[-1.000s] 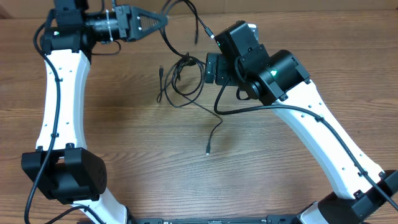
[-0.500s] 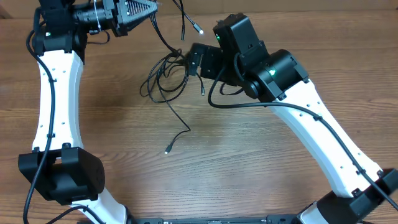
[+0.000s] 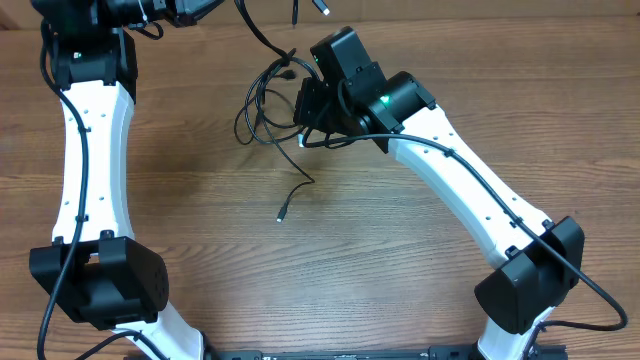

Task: Untangle cables

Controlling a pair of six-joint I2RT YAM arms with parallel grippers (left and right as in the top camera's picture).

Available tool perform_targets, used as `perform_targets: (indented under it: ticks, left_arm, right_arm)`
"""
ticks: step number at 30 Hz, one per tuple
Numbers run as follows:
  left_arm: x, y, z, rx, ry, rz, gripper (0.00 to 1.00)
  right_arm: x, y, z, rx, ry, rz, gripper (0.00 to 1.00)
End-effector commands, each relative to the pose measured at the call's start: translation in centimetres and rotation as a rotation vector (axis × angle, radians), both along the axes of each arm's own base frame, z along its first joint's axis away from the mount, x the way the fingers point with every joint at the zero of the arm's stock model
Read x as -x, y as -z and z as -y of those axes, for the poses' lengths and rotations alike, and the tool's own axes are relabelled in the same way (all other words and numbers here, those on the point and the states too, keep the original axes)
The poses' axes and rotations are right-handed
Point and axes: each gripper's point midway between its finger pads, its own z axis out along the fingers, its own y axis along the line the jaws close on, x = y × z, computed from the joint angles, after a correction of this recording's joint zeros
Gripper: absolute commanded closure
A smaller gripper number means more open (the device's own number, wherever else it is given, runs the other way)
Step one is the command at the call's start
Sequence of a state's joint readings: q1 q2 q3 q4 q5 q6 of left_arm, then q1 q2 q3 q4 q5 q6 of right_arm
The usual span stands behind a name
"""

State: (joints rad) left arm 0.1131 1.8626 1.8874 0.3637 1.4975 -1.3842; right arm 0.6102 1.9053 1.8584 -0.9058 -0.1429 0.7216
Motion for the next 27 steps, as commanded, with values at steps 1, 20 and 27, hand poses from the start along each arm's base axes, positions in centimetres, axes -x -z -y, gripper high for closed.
perform_targets:
  ticks: [1, 20, 27]
  left_arm:
    - [2.1, -1.4, 0.4, -0.046, 0.052, 0.168, 0.96]
    - [-13.2, 1.0, -10.4, -0.090, -1.113, 0.130, 0.96]
    - [-10.1, 13.4, -15.2, -1.108, -1.393, 0.046, 0.96]
  right_arm:
    - [-0.6, -2.2, 1.8, 0.065, -0.057, 0.114, 0.96]
    - [3.0, -22.0, 19.8, -0.008, 0.145, 0.460, 0.96]
    - [1.7, -21.3, 26.0, 0.274, 0.392, 0.491, 0.96]
